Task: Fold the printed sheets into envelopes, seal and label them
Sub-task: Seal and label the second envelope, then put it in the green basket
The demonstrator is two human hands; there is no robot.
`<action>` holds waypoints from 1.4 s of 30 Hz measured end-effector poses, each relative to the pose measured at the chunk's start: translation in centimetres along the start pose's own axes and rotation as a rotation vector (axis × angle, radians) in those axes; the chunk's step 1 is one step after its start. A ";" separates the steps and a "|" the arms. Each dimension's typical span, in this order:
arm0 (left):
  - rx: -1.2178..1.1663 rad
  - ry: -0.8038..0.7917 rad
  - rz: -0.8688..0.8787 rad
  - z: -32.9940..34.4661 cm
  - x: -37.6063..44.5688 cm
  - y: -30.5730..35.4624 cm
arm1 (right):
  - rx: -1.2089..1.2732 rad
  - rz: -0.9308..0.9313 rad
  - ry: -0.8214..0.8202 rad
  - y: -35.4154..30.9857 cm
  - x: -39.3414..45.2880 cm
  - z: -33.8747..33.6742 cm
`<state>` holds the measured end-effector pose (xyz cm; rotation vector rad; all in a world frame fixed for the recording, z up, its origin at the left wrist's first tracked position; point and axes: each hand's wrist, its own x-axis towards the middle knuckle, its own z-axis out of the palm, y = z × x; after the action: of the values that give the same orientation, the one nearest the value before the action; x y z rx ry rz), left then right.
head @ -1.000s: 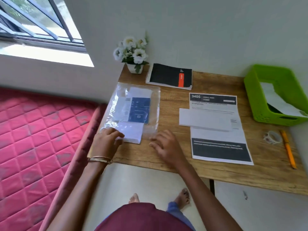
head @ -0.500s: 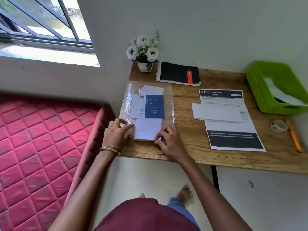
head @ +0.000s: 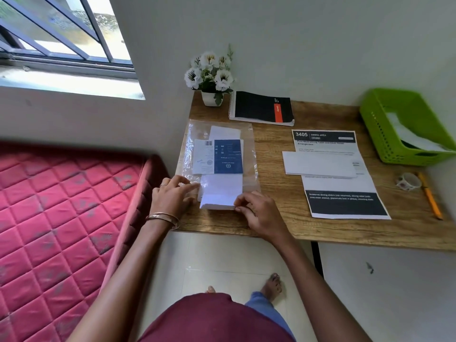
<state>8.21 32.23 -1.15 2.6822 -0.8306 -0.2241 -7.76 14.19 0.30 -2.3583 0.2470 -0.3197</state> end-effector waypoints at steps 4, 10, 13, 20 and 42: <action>0.077 -0.049 -0.002 -0.2 -0.1 0.1 | 0.185 0.064 -0.133 -1.5 -0.4 -2.5; 0.129 -0.094 -0.018 -0.8 -0.1 0.9 | 0.454 -0.021 -0.065 -4.4 0.1 -8.7; 0.112 -0.142 -0.072 -1.5 0.3 1.9 | 0.660 -0.068 0.121 -5.5 0.7 -11.3; 0.103 -0.187 -0.131 -2.8 1.4 3.7 | 0.998 0.043 0.753 -5.0 3.3 -15.9; -0.509 0.036 0.329 -4.5 3.2 27.0 | 0.471 0.235 0.483 3.5 -0.6 -23.3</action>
<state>-2.20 10.55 12.31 2.0429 -1.0265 -0.2651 -15.63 -3.22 14.09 -1.7426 0.6007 -0.7430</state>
